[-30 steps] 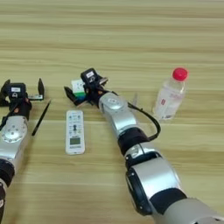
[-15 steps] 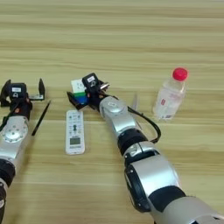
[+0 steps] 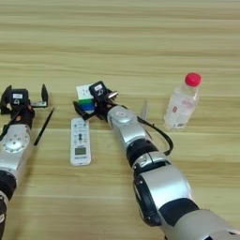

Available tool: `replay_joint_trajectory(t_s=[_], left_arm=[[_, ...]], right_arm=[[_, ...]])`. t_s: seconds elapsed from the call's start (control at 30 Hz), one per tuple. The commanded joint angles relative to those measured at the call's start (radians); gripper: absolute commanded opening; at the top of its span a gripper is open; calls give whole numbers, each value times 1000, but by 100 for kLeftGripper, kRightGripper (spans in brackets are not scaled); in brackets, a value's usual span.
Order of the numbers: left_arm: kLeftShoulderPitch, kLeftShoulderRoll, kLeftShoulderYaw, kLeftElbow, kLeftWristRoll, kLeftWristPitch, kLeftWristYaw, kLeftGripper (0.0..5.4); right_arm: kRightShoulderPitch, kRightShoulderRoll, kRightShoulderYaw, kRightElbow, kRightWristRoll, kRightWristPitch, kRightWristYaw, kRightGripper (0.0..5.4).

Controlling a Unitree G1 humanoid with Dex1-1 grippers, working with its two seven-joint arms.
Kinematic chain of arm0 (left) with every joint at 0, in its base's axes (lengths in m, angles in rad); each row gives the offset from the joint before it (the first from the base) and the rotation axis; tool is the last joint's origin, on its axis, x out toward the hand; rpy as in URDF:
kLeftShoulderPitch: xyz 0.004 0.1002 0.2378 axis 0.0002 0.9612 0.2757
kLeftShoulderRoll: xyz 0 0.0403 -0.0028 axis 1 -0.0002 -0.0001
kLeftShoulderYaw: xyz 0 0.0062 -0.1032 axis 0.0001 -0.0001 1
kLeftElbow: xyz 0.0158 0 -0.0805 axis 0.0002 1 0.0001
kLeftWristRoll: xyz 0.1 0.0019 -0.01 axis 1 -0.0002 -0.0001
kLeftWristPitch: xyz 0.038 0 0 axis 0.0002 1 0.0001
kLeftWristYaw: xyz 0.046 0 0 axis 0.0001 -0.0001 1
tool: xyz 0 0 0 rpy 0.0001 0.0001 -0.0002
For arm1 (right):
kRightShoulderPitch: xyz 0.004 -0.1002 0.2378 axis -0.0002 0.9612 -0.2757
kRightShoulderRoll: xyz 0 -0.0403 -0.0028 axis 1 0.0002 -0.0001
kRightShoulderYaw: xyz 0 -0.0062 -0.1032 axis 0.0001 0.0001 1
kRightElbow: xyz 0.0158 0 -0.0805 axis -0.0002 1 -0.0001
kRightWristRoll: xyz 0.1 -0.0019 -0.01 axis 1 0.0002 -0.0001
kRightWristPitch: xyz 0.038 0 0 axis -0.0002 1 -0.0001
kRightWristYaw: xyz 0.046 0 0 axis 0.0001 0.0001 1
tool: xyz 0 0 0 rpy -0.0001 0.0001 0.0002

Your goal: Move the objects on the table

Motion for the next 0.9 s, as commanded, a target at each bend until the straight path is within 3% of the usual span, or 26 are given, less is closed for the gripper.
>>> replay_joint_trajectory(t_s=[0.03,0.23,0.57,0.9], left_arm=[[-7,-2,-2,-6,12,10,7,540],[-7,-2,-2,-6,12,11,7,540],[-6,-2,-2,-9,11,12,7,540],[-6,-1,-2,-8,11,12,6,540]], right_arm=[[-30,4,-7,7,-5,-7,-4,538],[-31,7,-10,12,-5,-8,-4,538],[-30,11,-13,15,-2,-6,-2,419],[-26,15,-19,13,3,2,6,339]])
